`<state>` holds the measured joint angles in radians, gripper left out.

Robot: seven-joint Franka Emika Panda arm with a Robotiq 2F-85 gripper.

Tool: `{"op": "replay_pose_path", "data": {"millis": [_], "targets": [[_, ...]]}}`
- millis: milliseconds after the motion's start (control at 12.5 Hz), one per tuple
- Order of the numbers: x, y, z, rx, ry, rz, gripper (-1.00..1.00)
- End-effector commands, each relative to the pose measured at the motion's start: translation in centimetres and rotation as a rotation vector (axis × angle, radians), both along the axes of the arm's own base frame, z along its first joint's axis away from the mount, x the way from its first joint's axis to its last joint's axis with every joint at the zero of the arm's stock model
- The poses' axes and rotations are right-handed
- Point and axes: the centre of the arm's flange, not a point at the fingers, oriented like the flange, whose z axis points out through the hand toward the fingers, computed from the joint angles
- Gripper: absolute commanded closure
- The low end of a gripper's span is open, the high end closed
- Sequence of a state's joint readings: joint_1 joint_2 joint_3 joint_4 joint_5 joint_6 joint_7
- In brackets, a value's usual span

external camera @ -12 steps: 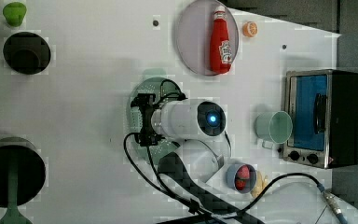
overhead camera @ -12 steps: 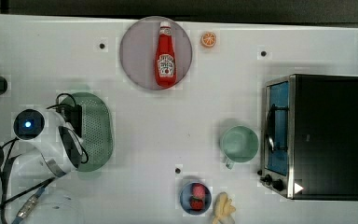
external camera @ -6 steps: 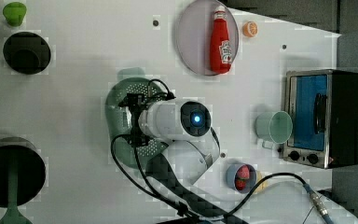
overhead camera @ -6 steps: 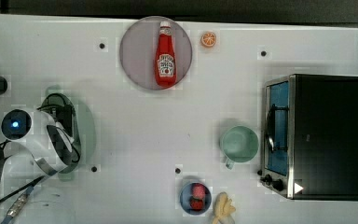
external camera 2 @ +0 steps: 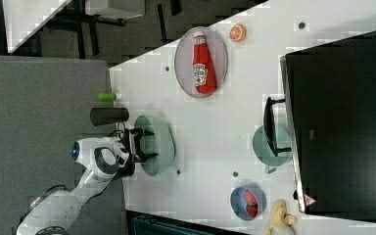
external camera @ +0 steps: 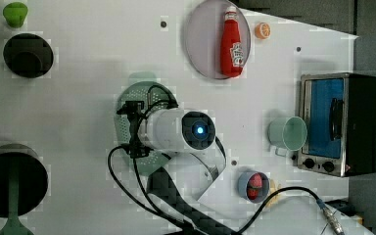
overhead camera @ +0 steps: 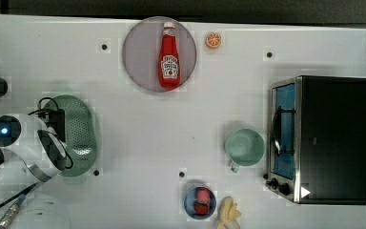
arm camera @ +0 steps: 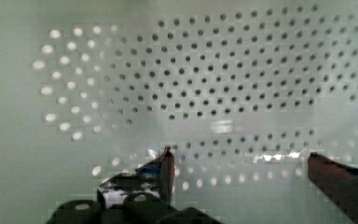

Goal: Drag strainer right to left.

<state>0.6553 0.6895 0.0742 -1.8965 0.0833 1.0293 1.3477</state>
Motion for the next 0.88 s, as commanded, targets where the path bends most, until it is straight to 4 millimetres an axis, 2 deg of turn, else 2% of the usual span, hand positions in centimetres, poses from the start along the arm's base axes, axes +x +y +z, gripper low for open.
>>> {"op": "replay_pose_path", "data": {"millis": [80,240,480,640,880], "targets": [[1.4,-0.7,4.6,-0.012,-0.015,0.058,-1.0],[2.7,-2.7,9.5,-0.036,-0.01,0.196,-1.0],[4.9,-7.1,19.1,-0.029,-0.057,0.403,-1.0],[6.2,-11.5,25.7,-0.02,-0.093,0.463,-1.0],[7.0,-20.3,34.6,-0.006,-0.136,0.494,-1.0]]}}
